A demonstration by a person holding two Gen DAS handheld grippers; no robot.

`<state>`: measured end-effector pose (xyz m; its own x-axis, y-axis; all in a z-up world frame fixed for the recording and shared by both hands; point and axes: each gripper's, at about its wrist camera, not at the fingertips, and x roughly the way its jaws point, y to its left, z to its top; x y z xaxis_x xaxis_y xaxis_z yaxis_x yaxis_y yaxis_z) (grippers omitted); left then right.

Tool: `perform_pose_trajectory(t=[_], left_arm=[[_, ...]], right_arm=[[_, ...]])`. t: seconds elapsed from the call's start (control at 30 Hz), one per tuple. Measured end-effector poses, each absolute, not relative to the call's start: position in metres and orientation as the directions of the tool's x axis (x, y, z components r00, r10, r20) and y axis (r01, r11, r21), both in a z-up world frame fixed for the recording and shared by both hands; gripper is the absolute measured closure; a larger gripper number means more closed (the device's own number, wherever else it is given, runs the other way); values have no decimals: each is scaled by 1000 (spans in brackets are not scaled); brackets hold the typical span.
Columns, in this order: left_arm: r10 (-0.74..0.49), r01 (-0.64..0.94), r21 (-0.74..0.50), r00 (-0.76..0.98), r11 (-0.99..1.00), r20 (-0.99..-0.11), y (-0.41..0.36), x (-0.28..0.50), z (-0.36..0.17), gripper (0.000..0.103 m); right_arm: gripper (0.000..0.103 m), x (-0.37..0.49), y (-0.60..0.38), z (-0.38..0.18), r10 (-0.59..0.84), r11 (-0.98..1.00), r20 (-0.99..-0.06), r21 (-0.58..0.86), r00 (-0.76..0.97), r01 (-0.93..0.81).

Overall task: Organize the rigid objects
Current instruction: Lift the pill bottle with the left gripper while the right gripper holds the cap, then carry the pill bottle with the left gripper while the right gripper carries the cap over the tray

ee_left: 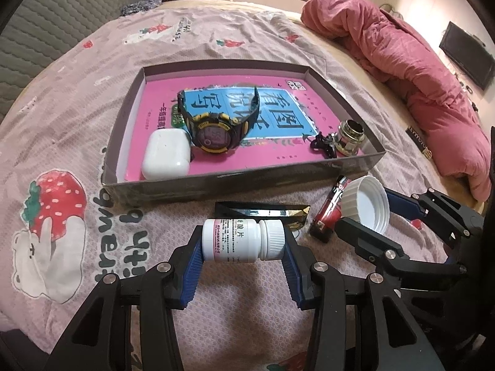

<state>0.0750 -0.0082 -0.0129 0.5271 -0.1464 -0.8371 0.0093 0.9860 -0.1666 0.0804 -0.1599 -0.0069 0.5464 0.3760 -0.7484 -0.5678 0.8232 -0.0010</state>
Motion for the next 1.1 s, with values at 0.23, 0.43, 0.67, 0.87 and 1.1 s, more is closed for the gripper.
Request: perform_pose_trajectory(t=[0.23, 0.43, 0.67, 0.87, 1.1], left_arm=[[-132, 6, -155, 553, 988, -823, -7, 74, -8, 55], [-128, -1, -157, 579, 988, -806, -3, 72, -3, 55], [-121, -14, -162, 596, 987, -793, 2, 74, 0, 55], [-120, -26, -172, 612, 985, -781, 8, 78, 3, 55], [-109, -37, -170, 630, 985, -769, 15, 81, 6, 55]], right_arm=[[53, 79, -159, -1, 403, 815, -727, 8, 556, -579], [53, 78, -161, 5, 422, 814, -701, 15, 574, -581], [53, 80, -161, 7, 428, 814, -693, 17, 580, -580], [53, 81, -162, 10, 433, 818, -680, 19, 592, -576], [53, 85, -162, 15, 438, 821, -661, 20, 609, -570]])
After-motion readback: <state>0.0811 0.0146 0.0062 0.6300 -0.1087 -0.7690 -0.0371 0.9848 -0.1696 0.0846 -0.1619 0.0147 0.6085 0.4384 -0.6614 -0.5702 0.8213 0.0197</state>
